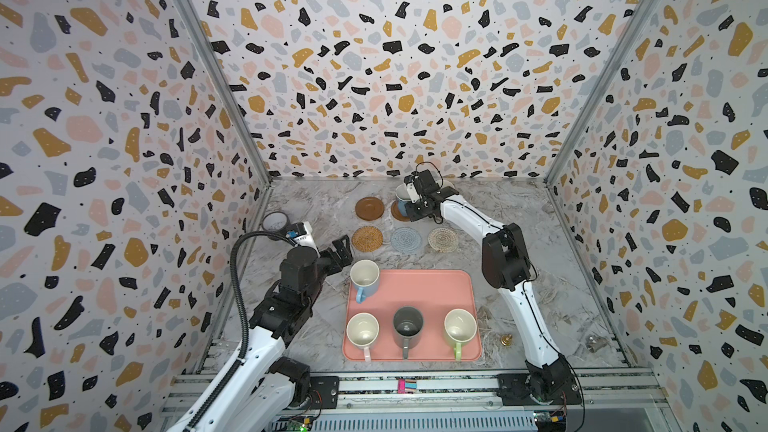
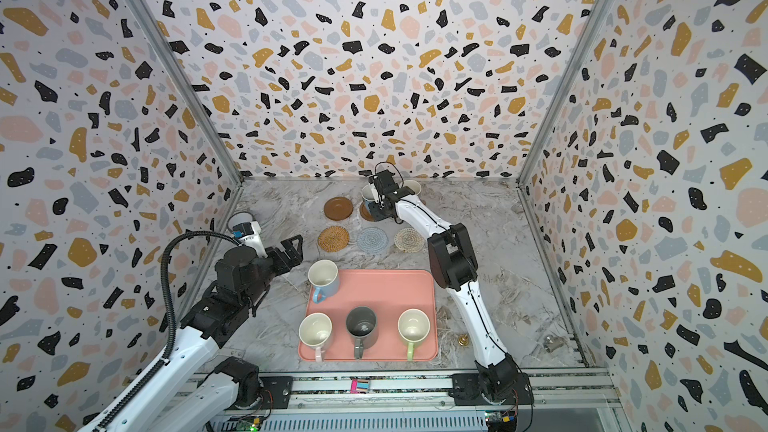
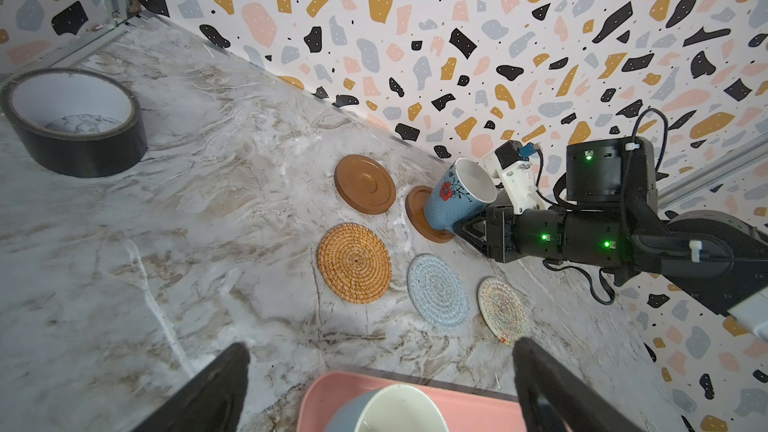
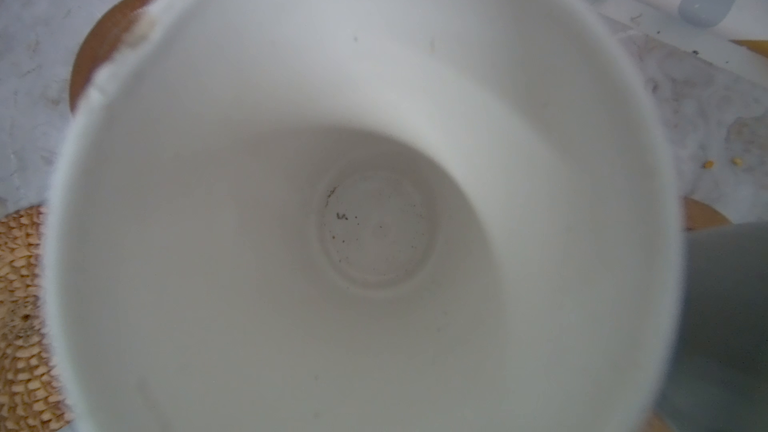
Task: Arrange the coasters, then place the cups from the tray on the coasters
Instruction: 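Open the right gripper to release the light-blue mug on the coaster, then raise the right gripper away from the mug while the left gripper moves over the tray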
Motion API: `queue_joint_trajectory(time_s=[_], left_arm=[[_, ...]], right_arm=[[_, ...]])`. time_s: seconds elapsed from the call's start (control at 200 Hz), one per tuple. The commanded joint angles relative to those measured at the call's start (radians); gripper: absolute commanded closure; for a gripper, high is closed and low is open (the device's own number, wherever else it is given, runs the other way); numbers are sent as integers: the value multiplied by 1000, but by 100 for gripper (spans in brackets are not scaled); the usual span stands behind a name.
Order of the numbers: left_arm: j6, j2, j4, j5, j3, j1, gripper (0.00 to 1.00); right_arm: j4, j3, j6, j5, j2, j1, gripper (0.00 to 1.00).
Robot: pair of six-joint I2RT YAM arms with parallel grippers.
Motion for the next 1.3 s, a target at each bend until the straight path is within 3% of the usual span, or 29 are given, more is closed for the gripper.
queue_joint_trajectory(time_s=[0.0,0.526,1.006,1.297], left_arm=[[-2,-9,6,-8,0,-5,1],[-3,-2,10,0,5,-5,1],[8,-14,4,-13,12,-5,1],[22,-8,-7,-26,30,-5,1]], right_arm=[[18,34,12,-4,-3,-6,68],[23,33,22,-16,-4,-8,67],[36,-59,17,-20,-126,0,45],[42,-171,8,-14,-268,13,40]])
